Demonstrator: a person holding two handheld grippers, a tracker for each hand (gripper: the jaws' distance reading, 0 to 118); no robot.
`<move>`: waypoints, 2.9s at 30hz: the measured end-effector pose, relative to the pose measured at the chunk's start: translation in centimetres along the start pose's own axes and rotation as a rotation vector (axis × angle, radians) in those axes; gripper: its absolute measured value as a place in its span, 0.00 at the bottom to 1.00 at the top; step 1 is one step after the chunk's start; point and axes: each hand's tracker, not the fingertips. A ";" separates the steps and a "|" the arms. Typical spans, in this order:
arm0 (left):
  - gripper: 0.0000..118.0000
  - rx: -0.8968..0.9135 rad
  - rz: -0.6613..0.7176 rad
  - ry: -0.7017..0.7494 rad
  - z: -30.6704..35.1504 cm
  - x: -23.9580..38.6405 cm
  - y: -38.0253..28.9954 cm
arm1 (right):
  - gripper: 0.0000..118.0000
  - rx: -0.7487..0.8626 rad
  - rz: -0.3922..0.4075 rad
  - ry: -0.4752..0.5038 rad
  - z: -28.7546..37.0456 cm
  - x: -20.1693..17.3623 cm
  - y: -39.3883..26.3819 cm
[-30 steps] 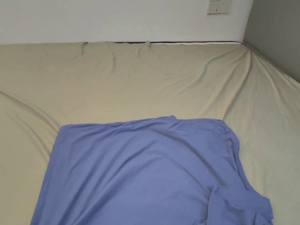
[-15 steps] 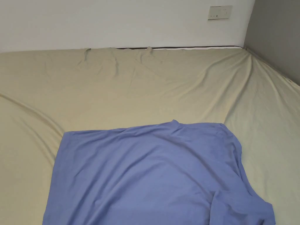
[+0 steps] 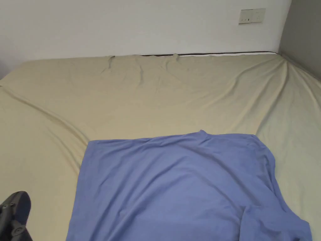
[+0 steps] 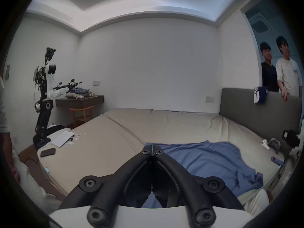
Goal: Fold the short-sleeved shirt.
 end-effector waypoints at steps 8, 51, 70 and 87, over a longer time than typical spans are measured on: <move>0.00 -0.344 -0.066 -0.014 -1.2 -1.3 -6.0 | 0.00 -0.089 -0.004 0.024 1.1 0.0 -0.9; 0.01 -0.708 -0.034 -0.132 -9.5 -0.7 -13.4 | 0.39 -0.674 -0.018 0.029 -3.3 4.3 -12.4; 0.01 -0.717 -0.028 -0.125 -9.0 0.7 -11.3 | 0.07 -0.835 -0.098 0.160 -7.7 5.0 -15.4; 0.01 -0.663 -0.024 -0.135 -3.0 -2.0 -8.1 | 0.07 -0.702 -0.099 0.184 -1.1 6.2 -9.4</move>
